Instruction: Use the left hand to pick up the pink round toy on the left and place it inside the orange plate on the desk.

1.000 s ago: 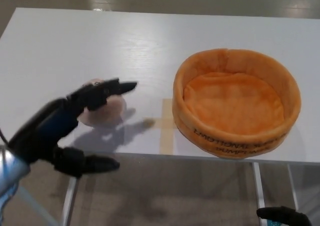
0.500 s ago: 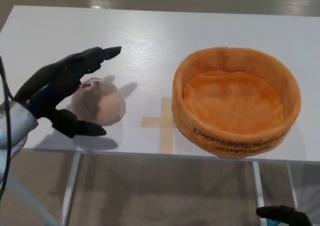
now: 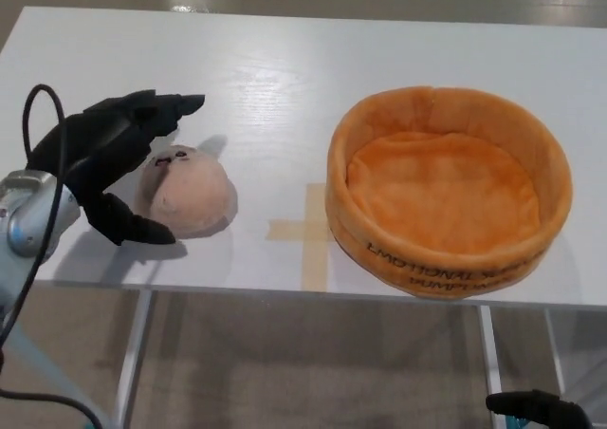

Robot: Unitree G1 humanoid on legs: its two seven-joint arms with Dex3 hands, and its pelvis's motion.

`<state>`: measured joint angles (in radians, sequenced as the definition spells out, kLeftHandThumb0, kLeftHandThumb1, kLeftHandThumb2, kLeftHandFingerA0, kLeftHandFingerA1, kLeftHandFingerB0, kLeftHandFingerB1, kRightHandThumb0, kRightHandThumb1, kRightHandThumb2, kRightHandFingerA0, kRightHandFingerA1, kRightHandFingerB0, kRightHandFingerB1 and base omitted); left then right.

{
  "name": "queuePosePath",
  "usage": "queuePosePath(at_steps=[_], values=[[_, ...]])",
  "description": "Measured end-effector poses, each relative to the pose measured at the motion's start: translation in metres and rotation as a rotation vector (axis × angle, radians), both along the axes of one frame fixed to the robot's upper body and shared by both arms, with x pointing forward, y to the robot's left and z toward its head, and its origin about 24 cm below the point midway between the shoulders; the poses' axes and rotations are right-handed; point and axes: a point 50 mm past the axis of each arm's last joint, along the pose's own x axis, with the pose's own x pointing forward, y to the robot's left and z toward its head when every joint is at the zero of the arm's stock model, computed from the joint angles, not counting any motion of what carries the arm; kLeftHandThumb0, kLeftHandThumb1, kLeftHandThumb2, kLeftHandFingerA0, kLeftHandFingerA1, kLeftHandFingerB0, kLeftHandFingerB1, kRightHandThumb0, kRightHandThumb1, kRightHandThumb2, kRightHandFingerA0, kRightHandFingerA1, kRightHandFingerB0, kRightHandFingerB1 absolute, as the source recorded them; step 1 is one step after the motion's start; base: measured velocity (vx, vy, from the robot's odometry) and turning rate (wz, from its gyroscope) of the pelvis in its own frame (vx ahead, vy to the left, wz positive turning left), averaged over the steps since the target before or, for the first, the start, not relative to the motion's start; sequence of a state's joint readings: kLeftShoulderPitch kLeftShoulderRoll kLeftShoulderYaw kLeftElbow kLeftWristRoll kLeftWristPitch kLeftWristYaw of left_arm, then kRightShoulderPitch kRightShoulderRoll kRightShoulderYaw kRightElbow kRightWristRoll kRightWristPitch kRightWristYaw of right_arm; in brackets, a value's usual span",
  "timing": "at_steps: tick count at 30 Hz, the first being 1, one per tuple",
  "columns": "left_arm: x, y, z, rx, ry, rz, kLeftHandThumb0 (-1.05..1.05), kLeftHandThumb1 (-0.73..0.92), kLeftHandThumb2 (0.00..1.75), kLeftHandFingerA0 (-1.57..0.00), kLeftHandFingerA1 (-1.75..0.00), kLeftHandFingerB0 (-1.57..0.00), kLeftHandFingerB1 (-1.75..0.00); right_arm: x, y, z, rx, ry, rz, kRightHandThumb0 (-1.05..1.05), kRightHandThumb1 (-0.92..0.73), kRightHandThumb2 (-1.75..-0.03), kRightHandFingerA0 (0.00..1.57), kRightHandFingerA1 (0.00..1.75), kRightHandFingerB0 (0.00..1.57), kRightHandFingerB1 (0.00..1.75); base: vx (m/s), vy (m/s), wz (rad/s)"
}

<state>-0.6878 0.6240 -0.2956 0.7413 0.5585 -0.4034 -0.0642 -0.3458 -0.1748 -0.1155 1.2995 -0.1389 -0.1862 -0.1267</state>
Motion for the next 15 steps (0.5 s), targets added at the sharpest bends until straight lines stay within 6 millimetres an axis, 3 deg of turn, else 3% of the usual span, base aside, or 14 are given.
queuePosePath(at_steps=[1,4,5,8,9,11,12,15], values=[[0.000,0.001,-0.001,0.009,0.001,0.005,-0.36,0.30,0.67,0.00,-0.16,-0.04,-0.30,0.000,0.000,0.000,0.000,0.000,0.000,-0.14,-0.57,-0.56,0.61,0.92,0.59,0.78,0.00,0.000,0.00],[0.002,0.003,-0.005,0.032,0.002,0.021,-0.36,0.36,0.64,-0.02,-0.14,-0.06,-0.30,0.000,0.000,0.000,0.000,0.000,0.001,-0.13,-0.58,-0.56,0.59,0.91,0.59,0.78,0.00,0.000,0.00],[0.002,0.003,-0.005,0.035,0.002,0.023,-0.33,0.26,0.68,0.00,-0.26,-0.04,-0.39,0.000,0.000,0.000,0.000,0.000,0.000,-0.13,-0.59,-0.57,0.58,0.89,0.58,0.77,0.00,0.000,0.00],[0.003,0.003,-0.007,0.044,0.008,0.026,-0.32,0.27,0.70,0.00,-0.30,0.00,-0.39,0.000,0.000,0.000,0.000,0.000,0.000,-0.13,-0.58,-0.56,0.60,0.91,0.59,0.78,0.00,0.000,0.00],[0.003,0.003,-0.008,0.046,0.012,0.028,-0.36,0.43,0.57,-0.08,-0.23,-0.09,-0.31,0.000,0.000,0.000,0.000,0.000,0.000,-0.14,-0.58,-0.56,0.61,0.91,0.58,0.77,0.00,0.000,0.00],[0.003,0.003,-0.010,0.050,0.020,0.030,-0.39,0.48,0.55,-0.05,-0.22,-0.10,-0.29,0.000,0.000,0.000,0.000,0.001,0.000,-0.14,-0.58,-0.56,0.62,0.92,0.59,0.77,0.00,0.000,0.00],[0.004,0.003,-0.011,0.051,0.021,0.030,-0.20,0.34,0.84,0.00,-0.48,0.00,-0.47,0.000,0.000,0.000,0.000,0.001,0.000,-0.14,-0.59,-0.57,0.61,0.92,0.58,0.77,0.00,0.000,0.00],[0.004,0.002,-0.013,0.056,0.029,0.030,-0.20,0.35,0.85,0.00,-0.48,0.00,-0.47,0.000,0.000,0.000,0.000,0.002,0.001,-0.13,-0.58,-0.56,0.62,0.94,0.60,0.79,0.00,0.000,0.00]])
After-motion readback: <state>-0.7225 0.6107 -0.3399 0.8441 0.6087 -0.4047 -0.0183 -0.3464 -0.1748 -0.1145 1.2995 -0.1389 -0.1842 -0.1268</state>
